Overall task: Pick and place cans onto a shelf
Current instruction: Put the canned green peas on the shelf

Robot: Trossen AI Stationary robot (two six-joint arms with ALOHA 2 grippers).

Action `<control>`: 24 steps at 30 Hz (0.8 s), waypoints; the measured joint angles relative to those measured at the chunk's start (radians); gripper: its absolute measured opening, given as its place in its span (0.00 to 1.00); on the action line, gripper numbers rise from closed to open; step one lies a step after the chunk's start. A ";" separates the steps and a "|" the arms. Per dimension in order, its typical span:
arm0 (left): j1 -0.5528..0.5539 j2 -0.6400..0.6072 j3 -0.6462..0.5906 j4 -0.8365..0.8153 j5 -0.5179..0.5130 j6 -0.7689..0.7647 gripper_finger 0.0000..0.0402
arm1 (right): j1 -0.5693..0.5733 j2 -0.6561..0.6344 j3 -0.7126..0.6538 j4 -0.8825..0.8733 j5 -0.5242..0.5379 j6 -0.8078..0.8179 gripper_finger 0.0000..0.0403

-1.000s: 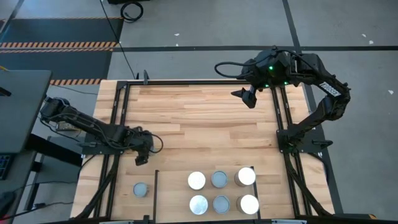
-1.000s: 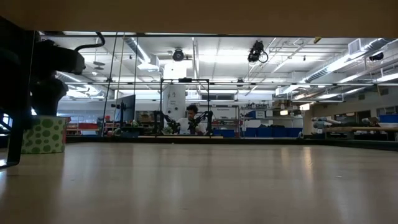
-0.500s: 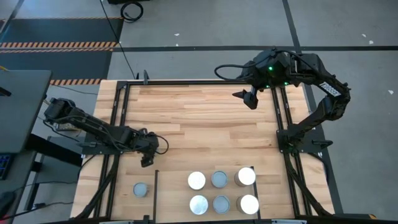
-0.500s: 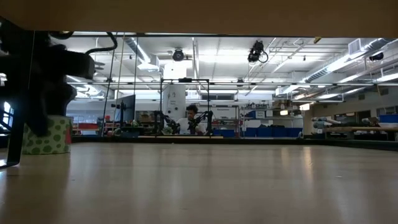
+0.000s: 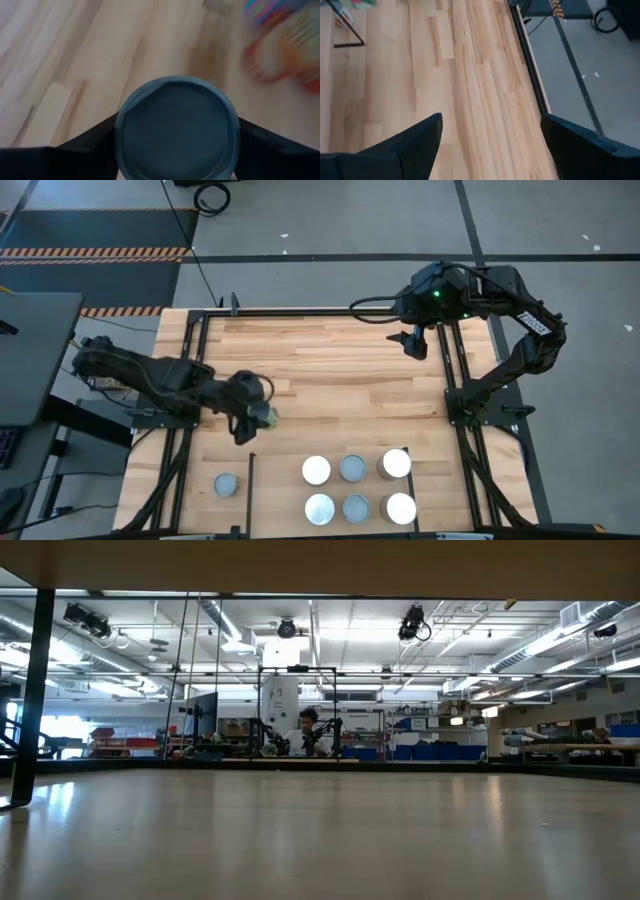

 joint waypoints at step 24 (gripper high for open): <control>-0.344 0.593 0.715 -0.382 -0.044 0.003 0.71 | 0.339 -0.004 0.000 -0.060 0.088 0.565 0.86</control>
